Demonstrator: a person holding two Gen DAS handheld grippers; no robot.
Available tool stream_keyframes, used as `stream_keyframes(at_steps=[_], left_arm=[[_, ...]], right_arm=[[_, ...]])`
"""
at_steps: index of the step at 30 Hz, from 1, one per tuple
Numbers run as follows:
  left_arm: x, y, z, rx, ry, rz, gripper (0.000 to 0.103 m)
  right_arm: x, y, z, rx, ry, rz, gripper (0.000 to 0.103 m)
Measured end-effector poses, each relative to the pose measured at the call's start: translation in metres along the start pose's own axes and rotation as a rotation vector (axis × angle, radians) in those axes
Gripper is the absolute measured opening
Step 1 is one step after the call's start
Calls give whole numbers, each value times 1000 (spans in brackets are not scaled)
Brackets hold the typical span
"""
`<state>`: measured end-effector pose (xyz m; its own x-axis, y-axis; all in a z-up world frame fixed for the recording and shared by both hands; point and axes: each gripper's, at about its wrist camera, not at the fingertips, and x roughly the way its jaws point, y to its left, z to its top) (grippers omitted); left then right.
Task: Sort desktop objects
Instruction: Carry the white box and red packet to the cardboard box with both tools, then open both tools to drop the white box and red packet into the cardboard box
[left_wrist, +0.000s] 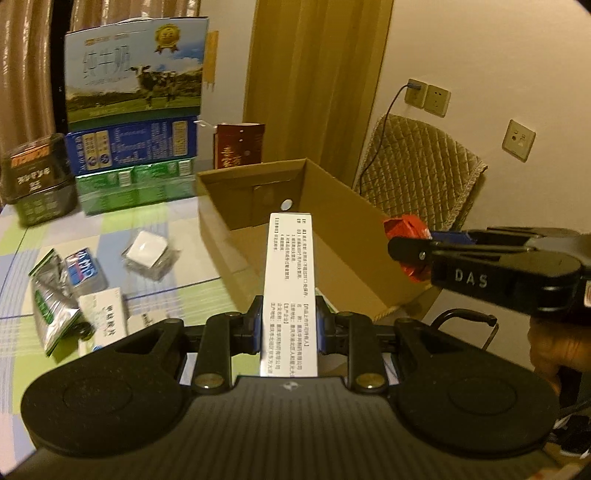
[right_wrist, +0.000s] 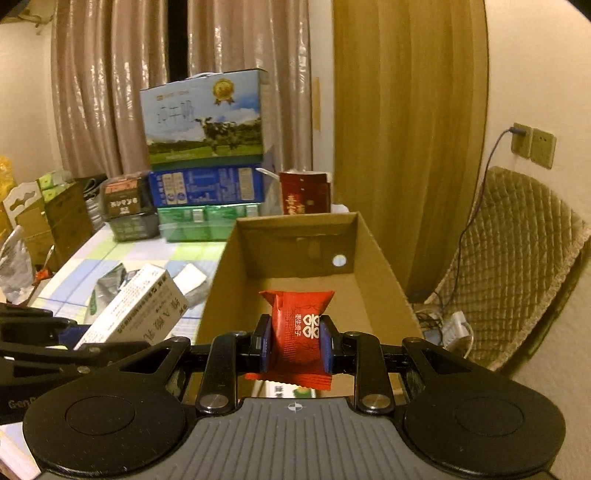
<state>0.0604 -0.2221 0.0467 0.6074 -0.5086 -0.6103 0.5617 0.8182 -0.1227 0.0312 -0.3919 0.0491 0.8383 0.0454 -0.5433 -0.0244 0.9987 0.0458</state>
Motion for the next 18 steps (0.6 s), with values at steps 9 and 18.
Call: stream_keyframes(at_steps=[9,18], left_arm=[[27,-9,15,-7,11,-25,22],[58,-9,25,-49,23,-60,22]], right_arm=[[15,-32,3,29,24,-23,23],[32,-49,5,44,44,-42,23]])
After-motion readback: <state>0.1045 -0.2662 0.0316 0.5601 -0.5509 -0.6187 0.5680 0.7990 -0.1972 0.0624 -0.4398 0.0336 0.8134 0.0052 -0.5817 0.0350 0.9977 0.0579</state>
